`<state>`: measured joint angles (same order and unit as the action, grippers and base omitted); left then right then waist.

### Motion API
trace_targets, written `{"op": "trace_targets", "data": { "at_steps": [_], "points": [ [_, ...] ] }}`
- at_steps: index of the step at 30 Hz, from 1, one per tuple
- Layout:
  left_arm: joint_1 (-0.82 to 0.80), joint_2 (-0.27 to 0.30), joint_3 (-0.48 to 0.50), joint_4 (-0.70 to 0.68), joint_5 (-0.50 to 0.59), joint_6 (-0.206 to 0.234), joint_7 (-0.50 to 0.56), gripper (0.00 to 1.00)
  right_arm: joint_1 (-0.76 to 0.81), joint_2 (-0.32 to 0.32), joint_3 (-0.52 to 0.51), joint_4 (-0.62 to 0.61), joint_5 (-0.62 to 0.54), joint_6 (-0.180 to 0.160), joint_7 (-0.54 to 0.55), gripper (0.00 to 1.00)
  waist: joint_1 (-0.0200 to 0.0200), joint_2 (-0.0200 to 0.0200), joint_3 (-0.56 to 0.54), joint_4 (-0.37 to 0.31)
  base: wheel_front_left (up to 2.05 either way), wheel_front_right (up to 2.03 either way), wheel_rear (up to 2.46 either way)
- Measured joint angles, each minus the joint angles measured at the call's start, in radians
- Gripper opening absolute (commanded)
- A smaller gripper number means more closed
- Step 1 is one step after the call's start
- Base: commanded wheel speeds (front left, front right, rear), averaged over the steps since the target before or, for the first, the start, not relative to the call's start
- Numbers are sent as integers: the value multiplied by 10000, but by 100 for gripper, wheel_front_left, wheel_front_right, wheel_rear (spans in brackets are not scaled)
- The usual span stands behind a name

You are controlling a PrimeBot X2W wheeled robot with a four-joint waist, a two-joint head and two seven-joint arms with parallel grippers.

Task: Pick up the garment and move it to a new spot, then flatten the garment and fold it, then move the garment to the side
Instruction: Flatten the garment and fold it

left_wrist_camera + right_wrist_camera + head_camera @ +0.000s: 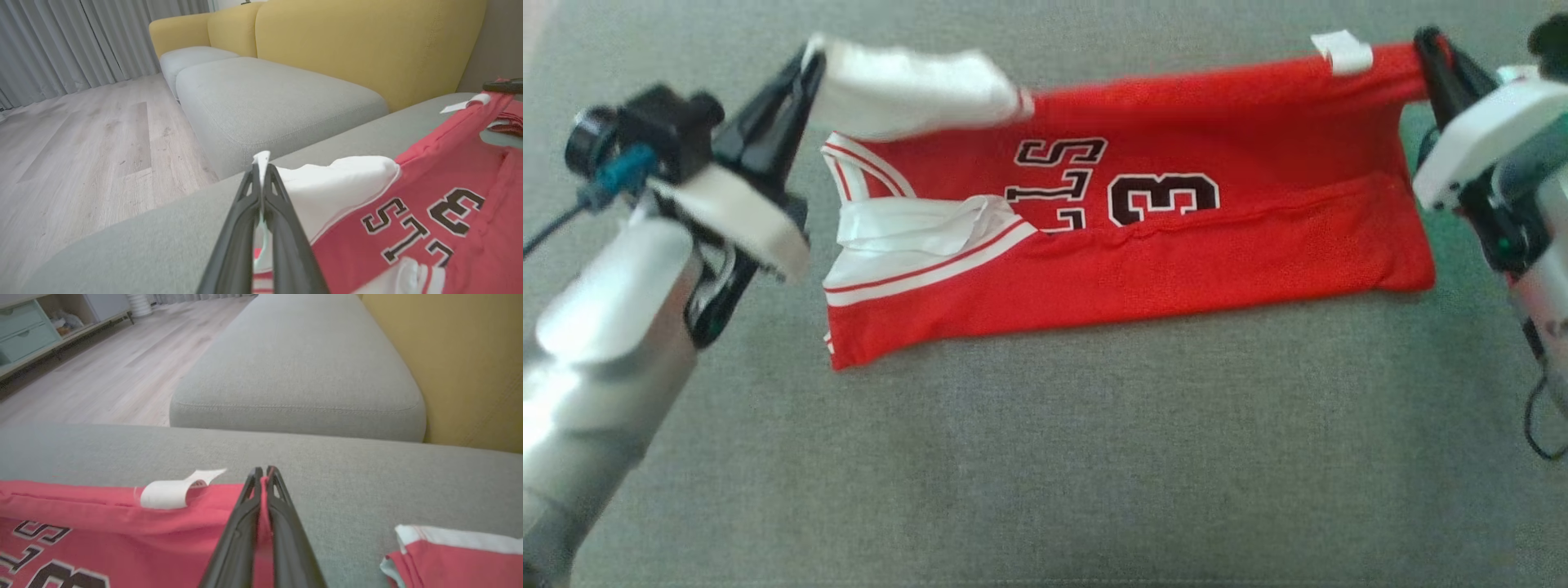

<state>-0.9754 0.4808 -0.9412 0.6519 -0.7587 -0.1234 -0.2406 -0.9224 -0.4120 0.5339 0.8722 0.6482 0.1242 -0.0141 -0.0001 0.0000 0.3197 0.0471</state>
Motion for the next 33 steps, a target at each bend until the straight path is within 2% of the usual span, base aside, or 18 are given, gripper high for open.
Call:
{"op": "trace_targets", "data": {
  "at_steps": [6, 14, 23, 33],
  "points": [
    [1228, 736, -594, -803, -84, 0, 658, 0, 1043, -869, 1141, -869, 1298, 0, 968, 0, 0, 0, -604, 125, 0, 0, 0],
    [2439, 1223, -1051, -2257, -435, 119, 1697, 0, 1690, -1873, 2173, -1336, 2217, 0, 1994, 0, -1, 0, -1156, 237, 0, 0, 0],
    [2910, 1697, -1687, -3028, -483, 270, 2757, 0, 1773, -2075, 2995, -1492, 2945, 0, 3062, 0, 1, 0, -1186, 135, 0, 0, 0],
    [2992, 1732, -1902, -3162, -483, 445, 3099, 0, 1773, -2316, 3766, -1770, 3306, 0, 3630, 0, 1, 0, -1110, 63, 0, 0, 0]
  ]
}}
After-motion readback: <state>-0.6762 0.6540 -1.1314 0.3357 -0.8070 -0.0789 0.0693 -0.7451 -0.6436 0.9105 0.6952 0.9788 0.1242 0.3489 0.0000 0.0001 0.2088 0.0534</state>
